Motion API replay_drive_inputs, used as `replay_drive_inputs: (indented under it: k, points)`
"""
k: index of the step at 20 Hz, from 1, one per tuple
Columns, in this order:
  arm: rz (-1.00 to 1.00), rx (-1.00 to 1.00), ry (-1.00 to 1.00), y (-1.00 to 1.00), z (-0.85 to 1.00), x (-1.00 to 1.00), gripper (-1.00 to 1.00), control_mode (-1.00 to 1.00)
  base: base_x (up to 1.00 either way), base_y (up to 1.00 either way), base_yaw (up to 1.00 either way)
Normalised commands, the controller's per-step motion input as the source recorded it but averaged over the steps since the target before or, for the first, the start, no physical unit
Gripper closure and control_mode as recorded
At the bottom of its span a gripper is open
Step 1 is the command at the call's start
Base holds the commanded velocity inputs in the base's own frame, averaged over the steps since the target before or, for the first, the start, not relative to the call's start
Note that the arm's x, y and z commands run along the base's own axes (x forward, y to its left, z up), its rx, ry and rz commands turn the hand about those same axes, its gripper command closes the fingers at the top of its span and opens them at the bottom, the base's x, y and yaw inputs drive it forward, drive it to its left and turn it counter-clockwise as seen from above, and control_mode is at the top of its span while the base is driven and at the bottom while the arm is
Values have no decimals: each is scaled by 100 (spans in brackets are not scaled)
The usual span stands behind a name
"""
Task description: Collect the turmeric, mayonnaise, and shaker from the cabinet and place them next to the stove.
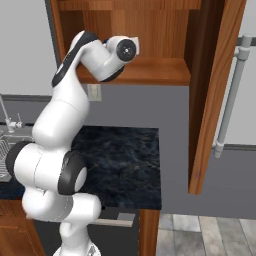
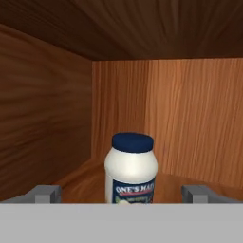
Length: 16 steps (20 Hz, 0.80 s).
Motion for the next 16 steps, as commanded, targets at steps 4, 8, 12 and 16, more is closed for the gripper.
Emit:
replay_drive_inputs:
  k: [4, 8, 12, 16]
  points:
    - [2, 0, 0, 0, 0, 19, -100, -100, 0, 0, 0]
    - [2, 1, 0, 0, 1, 18, -100, -100, 0, 0, 0]
    - [2, 1, 0, -1, 2, 16, -100, -100, 0, 0, 0]
    - [0, 0, 3, 0, 3, 16, -100, -100, 0, 0, 0]
